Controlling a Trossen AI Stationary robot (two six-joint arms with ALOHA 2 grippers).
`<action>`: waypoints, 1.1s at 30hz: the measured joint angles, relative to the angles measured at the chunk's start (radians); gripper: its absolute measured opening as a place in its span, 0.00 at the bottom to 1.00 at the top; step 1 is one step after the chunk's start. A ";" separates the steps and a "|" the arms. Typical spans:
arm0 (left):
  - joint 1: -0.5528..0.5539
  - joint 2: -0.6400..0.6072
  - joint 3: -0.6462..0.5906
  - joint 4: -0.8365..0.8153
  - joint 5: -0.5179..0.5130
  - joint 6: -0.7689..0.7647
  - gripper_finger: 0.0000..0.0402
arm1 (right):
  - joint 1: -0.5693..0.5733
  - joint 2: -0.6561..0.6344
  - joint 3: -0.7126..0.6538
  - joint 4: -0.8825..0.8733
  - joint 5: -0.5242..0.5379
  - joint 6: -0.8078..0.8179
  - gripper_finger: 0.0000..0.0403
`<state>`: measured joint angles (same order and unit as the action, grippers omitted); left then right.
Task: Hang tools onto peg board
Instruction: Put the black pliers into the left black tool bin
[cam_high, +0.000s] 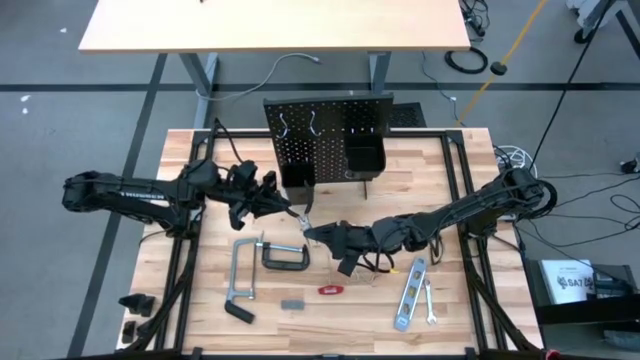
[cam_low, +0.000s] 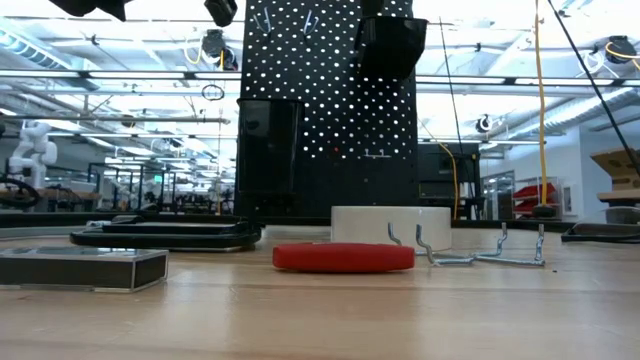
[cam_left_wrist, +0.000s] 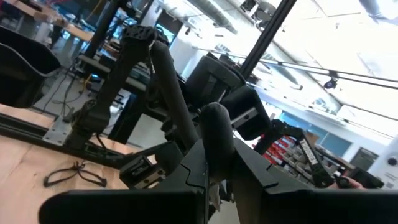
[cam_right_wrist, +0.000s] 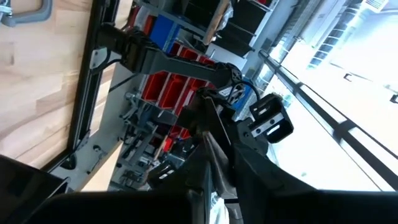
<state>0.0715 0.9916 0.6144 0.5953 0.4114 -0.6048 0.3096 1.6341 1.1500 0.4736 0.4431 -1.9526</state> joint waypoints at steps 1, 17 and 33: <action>0.000 0.000 0.000 -0.001 0.000 0.000 0.10 | 0.000 0.000 0.000 0.000 0.000 0.000 0.10; 0.080 -0.027 -0.001 -0.059 0.039 0.048 0.68 | -0.001 0.000 0.001 0.042 0.057 0.070 0.07; 0.176 -0.118 0.001 -0.398 0.032 0.352 0.69 | -0.018 0.001 -0.001 0.123 0.056 0.717 0.07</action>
<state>0.2474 0.8731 0.6151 0.1976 0.4436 -0.2525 0.2915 1.6352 1.1488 0.5962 0.4995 -1.2360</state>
